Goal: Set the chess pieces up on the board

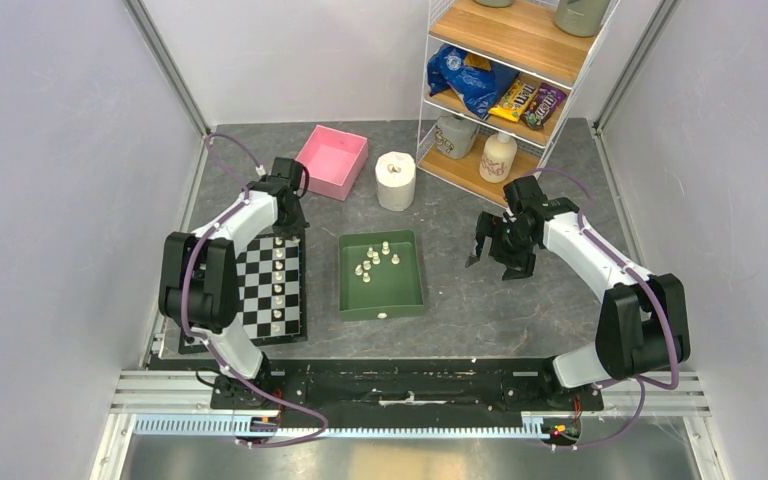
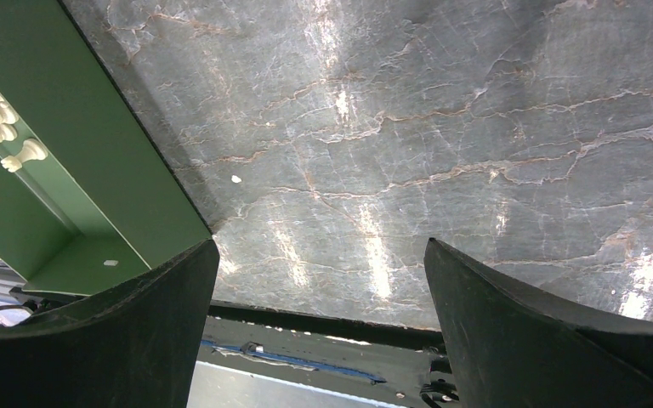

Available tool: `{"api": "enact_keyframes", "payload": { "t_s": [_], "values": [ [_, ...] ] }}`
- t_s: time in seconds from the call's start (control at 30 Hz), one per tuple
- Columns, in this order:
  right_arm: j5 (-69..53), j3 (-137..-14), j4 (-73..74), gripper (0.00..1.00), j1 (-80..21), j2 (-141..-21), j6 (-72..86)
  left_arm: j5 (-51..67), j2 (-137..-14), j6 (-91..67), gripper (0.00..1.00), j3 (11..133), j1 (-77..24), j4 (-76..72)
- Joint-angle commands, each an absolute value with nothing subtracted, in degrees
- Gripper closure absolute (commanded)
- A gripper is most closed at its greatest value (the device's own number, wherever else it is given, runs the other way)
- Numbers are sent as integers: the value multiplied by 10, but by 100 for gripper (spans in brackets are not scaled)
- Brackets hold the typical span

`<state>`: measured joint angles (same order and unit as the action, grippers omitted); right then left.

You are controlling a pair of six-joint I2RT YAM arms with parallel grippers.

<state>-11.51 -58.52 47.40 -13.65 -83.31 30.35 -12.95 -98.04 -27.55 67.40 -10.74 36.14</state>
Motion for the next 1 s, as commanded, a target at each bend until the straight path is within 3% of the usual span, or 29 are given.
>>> {"api": "enact_keyframes", "payload": {
  "t_s": [0.0,0.97],
  "values": [
    [-108,-591,476,1,-134,-824,302,-131,-998,-252,98,672,-98,331],
    [-110,-593,471,1,-134,-838,303,-153,-1016,-254,97,667,-86,325]
  ]
}}
